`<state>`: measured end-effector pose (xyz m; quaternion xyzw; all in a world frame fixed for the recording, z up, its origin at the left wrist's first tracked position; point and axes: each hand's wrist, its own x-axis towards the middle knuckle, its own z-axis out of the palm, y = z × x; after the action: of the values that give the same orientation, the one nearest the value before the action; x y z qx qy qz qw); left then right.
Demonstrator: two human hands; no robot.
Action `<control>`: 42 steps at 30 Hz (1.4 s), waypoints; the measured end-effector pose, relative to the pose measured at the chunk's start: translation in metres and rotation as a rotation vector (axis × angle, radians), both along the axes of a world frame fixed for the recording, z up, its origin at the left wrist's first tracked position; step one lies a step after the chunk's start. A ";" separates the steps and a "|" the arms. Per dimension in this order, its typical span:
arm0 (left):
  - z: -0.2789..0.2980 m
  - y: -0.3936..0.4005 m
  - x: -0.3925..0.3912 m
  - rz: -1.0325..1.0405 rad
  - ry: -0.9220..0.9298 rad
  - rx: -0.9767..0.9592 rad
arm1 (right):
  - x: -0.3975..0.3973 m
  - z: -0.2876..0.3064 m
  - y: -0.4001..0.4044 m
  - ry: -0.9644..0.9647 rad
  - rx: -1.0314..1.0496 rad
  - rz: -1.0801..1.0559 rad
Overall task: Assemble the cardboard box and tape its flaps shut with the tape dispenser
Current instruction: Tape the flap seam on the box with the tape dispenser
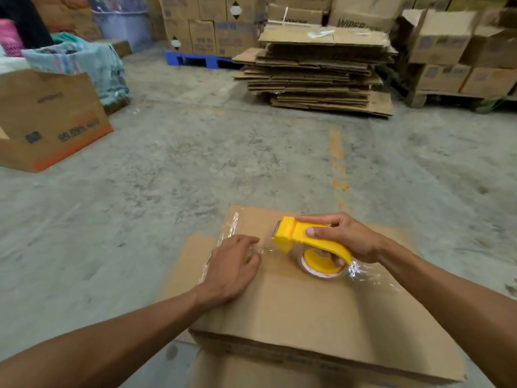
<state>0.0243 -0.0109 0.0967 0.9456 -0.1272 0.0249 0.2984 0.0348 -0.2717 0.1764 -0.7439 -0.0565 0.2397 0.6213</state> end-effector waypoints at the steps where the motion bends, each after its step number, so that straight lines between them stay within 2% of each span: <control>1: 0.007 -0.005 0.004 0.053 0.066 -0.114 | 0.002 -0.003 -0.006 0.034 0.069 -0.010; 4: 0.034 -0.028 0.018 0.161 0.462 -0.599 | 0.011 -0.014 -0.018 0.112 0.154 -0.056; 8: 0.058 -0.043 0.033 0.196 0.970 -0.885 | 0.019 -0.013 -0.020 0.153 0.156 -0.061; 11: 0.063 -0.043 0.038 0.189 1.157 -1.049 | 0.016 -0.008 -0.024 0.191 0.174 -0.074; 21: 0.057 -0.063 0.032 0.179 1.288 -1.180 | 0.022 -0.025 -0.043 0.288 0.357 -0.087; 36: 0.056 -0.076 0.035 0.123 1.298 -1.215 | 0.026 -0.033 -0.048 0.339 0.449 -0.104; 42: 0.053 -0.072 0.037 0.149 1.308 -1.157 | 0.027 -0.037 -0.051 0.355 0.486 -0.106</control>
<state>0.0611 -0.0829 0.1499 0.4764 0.1641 -0.4424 0.7419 0.0622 -0.3230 0.1397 -0.5217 0.0360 0.3128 0.7929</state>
